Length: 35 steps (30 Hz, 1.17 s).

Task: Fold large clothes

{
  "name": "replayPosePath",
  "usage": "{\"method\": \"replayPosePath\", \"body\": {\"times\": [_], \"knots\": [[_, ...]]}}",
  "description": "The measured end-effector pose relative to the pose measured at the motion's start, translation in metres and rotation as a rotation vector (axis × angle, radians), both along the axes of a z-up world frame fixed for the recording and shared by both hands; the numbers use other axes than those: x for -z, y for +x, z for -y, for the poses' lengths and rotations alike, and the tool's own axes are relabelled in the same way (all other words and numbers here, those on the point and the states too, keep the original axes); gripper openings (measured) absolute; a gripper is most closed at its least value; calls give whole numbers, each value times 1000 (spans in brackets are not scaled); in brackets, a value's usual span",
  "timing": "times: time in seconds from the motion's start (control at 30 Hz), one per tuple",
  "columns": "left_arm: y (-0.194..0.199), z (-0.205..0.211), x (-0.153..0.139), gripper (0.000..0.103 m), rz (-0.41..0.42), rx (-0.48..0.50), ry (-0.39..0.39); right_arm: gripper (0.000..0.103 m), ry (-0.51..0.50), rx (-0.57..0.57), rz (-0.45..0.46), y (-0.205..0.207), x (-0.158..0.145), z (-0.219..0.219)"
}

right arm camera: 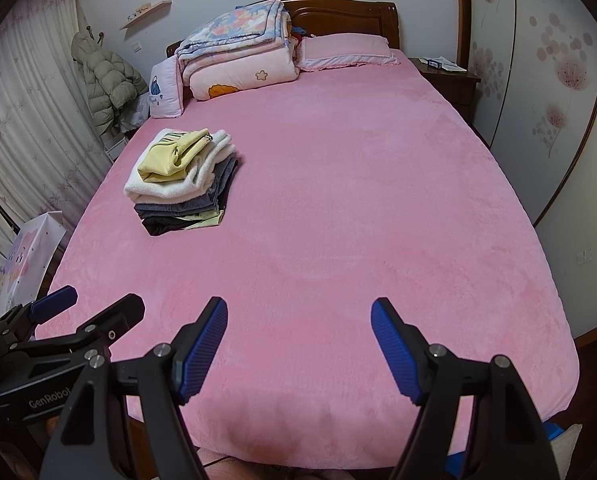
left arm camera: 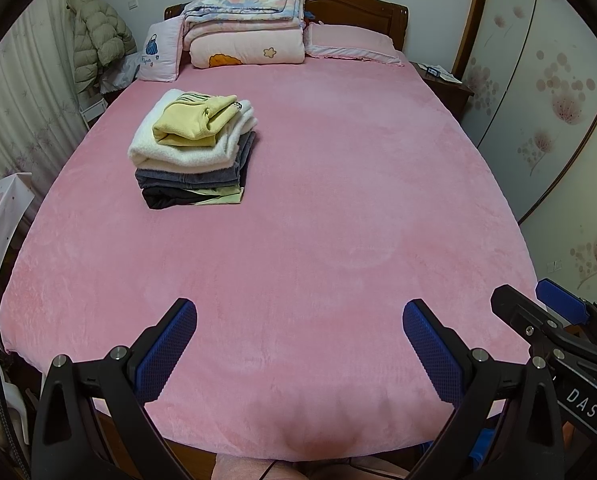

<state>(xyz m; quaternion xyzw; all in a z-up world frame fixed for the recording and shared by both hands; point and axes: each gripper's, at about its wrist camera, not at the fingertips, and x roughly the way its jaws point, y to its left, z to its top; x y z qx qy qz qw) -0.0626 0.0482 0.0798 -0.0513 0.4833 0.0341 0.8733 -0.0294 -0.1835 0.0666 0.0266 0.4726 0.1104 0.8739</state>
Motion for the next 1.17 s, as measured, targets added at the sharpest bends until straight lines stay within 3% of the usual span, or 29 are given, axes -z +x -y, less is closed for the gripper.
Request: {"method": "replayPosePath", "body": {"times": [1.17], "knots": [[-9,4,3,102,-1,-12,-4,75,1,3,0,-3,0,-2]]}}
